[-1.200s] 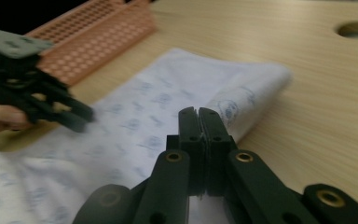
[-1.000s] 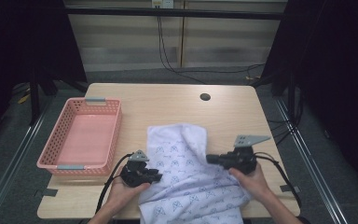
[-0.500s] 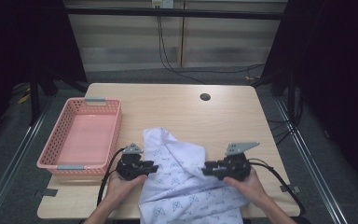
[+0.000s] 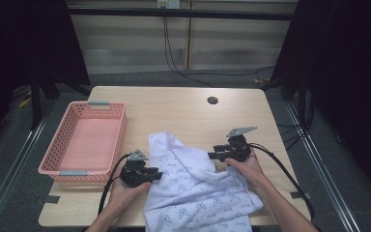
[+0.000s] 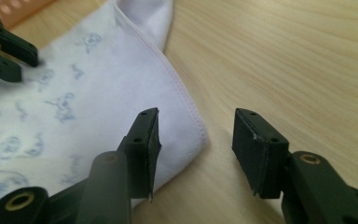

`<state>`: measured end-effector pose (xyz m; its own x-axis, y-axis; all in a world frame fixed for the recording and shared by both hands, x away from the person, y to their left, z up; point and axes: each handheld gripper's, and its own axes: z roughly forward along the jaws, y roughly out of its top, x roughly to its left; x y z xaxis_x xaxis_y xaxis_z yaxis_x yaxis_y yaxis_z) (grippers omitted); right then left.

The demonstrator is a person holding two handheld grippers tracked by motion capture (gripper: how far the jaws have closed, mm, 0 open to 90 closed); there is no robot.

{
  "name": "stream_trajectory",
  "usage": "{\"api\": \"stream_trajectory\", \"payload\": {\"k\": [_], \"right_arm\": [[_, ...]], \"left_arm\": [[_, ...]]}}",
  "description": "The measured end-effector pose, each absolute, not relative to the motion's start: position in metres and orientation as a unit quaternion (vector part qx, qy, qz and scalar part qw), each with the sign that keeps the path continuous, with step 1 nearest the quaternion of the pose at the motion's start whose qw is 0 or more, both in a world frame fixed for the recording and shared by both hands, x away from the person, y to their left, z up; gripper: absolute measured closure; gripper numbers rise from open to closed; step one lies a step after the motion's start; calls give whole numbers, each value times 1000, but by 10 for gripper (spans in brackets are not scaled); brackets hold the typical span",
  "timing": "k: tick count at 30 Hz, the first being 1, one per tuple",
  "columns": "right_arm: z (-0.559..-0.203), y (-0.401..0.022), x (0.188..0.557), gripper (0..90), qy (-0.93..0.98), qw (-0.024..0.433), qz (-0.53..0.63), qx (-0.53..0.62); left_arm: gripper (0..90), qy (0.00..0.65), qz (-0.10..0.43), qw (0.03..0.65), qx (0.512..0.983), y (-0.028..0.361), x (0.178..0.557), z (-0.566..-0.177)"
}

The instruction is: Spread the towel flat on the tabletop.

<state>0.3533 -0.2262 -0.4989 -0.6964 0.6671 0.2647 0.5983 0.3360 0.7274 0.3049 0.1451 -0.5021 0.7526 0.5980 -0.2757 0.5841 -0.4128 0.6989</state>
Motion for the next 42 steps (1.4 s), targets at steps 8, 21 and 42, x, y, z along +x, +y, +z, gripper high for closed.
{"api": "stream_trajectory", "payload": {"k": [8,21,42], "right_arm": [[-494,-217,344,839,825,26,437,358],[-450,-190,289,813,812,-19,516,273],[-498,-166,294,525,850,-35,436,293]], "left_arm": [[682,351,9,412,841,145,305,-502],[676,359,13,410,838,146,306,-502],[676,356,8,413,838,147,307,-502]]}}
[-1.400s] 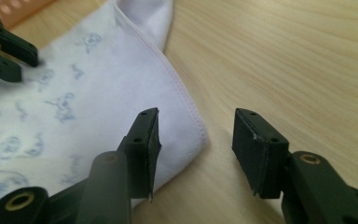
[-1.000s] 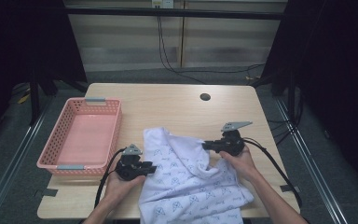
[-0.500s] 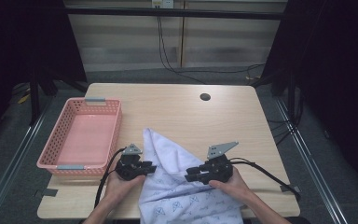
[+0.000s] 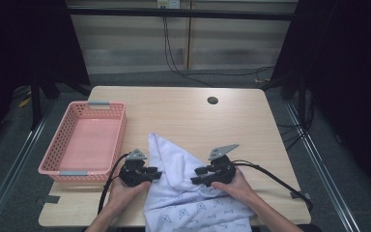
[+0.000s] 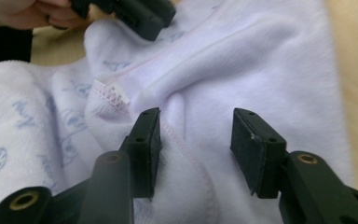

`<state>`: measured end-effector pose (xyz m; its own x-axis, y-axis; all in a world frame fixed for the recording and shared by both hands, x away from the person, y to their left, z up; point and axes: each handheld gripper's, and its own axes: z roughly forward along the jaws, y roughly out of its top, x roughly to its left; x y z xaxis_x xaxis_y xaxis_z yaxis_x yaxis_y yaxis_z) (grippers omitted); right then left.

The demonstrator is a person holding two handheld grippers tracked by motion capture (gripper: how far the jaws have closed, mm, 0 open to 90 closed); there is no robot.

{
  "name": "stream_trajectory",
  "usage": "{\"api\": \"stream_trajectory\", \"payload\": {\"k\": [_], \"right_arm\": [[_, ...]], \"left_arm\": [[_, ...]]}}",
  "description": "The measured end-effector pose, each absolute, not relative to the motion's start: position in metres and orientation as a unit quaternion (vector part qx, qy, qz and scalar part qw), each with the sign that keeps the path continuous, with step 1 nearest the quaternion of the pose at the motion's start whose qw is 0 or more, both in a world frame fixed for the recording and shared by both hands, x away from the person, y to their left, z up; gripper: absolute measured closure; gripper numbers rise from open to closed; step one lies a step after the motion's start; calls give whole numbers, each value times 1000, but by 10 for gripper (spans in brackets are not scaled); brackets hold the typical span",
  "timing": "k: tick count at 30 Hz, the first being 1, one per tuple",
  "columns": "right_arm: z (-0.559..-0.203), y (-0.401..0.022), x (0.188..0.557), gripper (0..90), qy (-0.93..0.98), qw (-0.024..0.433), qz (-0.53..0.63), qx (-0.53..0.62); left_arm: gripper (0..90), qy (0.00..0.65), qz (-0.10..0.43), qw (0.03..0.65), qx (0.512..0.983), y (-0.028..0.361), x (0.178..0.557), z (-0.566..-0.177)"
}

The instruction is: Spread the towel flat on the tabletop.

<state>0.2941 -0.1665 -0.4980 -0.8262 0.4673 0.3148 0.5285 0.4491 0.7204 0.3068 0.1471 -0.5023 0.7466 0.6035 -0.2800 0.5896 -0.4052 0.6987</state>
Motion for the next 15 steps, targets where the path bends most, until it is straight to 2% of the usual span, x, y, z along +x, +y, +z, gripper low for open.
{"api": "stream_trajectory", "payload": {"k": [9,11,15], "right_arm": [[-502,-160,277,497,-875,24,-420,-241],[-499,-161,271,513,-877,21,-420,-232],[-493,-164,259,603,-880,28,-422,-216]], "left_arm": [[672,354,9,413,839,148,306,-502],[672,355,9,414,839,148,306,-502],[672,355,7,414,838,148,306,-503]]}}
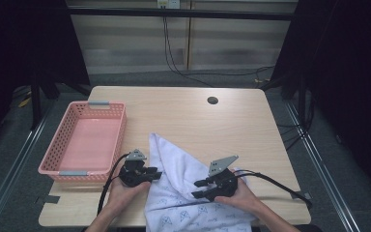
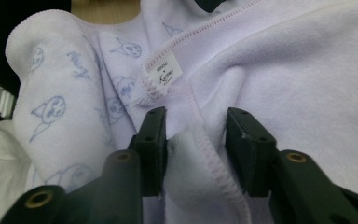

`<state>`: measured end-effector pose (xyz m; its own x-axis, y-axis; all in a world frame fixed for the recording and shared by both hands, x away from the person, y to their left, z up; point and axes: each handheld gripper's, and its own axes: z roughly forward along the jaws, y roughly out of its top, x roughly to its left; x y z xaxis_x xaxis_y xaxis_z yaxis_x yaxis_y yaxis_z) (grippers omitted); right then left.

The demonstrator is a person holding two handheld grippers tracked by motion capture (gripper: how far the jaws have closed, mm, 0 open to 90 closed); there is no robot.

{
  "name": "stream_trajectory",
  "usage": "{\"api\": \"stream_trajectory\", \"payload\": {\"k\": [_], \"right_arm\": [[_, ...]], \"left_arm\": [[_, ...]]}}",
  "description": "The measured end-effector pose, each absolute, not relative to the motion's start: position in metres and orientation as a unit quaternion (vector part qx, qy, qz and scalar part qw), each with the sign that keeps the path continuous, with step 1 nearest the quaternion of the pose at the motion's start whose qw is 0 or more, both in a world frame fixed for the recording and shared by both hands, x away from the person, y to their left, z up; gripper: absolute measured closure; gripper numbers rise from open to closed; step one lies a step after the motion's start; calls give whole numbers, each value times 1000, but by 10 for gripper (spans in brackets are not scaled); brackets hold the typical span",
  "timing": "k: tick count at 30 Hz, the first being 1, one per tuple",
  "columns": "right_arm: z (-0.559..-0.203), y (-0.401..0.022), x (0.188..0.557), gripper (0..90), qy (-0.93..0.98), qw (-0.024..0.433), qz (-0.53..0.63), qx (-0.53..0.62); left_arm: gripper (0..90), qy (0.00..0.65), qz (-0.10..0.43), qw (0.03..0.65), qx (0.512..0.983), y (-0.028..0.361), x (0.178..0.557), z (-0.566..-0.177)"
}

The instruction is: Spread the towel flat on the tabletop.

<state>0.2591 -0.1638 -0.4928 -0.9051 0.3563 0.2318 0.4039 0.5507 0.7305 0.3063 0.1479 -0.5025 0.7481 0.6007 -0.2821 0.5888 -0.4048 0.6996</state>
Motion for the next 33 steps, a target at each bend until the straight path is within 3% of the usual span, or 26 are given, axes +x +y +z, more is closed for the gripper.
{"api": "stream_trajectory", "payload": {"k": [4,6,7,10,11,26,33], "right_arm": [[-488,-169,251,700,-872,16,-433,-228],[-486,-174,252,660,-867,18,-437,-241],[-486,-178,253,721,-866,16,-437,-245],[-485,-189,253,758,-860,22,-443,-253],[-483,-195,253,818,-854,15,-450,-259],[-439,-275,284,831,-764,-82,-528,-360],[-416,-300,321,839,-722,-128,-554,-394]], "left_arm": [[672,356,6,414,838,148,307,-503],[673,356,7,415,837,148,306,-503],[673,356,7,415,837,148,306,-503],[674,356,5,416,837,149,307,-503],[675,357,3,417,836,149,307,-503],[718,353,22,408,841,148,312,-502],[722,360,33,411,837,151,319,-504]]}}
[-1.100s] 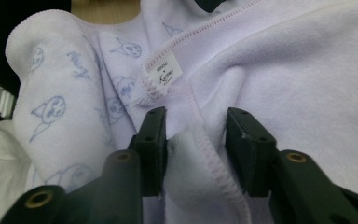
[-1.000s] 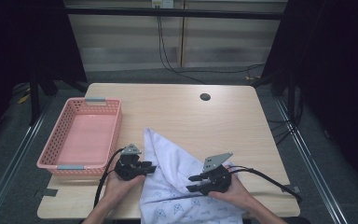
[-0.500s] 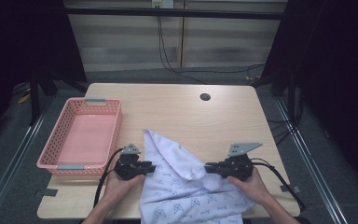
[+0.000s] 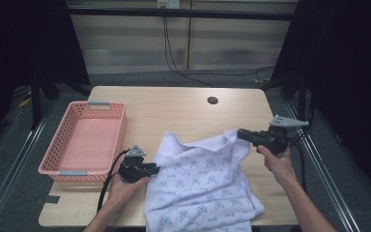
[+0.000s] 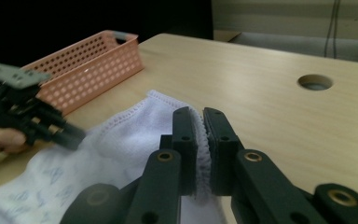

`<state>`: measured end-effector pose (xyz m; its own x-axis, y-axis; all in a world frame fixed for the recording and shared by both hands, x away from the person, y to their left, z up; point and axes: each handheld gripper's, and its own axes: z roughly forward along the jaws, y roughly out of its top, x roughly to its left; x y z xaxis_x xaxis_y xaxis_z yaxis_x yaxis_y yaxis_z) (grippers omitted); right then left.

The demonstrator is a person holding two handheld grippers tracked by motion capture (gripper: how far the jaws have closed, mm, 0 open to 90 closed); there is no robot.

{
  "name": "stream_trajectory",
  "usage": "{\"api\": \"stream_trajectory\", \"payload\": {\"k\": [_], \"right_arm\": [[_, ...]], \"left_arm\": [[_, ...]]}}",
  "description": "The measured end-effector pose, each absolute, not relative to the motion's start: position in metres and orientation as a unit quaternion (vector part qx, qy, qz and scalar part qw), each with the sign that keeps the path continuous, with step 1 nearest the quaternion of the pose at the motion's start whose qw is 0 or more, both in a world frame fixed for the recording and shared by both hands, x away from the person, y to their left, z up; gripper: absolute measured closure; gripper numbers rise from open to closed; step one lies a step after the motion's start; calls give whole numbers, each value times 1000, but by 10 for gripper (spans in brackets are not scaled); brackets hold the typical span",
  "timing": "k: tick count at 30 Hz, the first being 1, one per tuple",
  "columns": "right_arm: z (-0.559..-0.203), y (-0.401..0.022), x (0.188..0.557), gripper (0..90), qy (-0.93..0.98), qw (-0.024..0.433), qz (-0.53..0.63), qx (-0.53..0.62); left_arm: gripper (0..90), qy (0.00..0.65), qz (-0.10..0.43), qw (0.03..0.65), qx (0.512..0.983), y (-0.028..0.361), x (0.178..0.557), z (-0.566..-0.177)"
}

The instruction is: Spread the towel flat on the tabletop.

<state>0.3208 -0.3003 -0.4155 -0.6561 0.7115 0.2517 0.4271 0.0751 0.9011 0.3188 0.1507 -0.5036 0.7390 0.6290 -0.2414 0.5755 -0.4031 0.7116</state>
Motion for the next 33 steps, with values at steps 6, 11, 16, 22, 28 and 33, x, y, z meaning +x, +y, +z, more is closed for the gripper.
{"api": "stream_trajectory", "payload": {"k": [6,11,16,22,28,33], "right_arm": [[-411,-313,353,850,699,139,554,430],[-413,-313,381,849,706,158,526,448],[-424,-301,406,712,721,177,486,461],[-434,-320,382,560,713,185,475,481],[-455,-318,314,566,762,125,444,454],[-479,-307,275,581,793,93,403,447]], "left_arm": [[722,343,54,395,850,149,315,-502],[691,345,37,398,849,150,311,-501],[611,348,27,401,847,146,310,-499],[651,371,27,446,814,149,325,-486],[749,380,26,403,832,140,334,-501],[714,372,45,397,838,136,333,-501]]}}
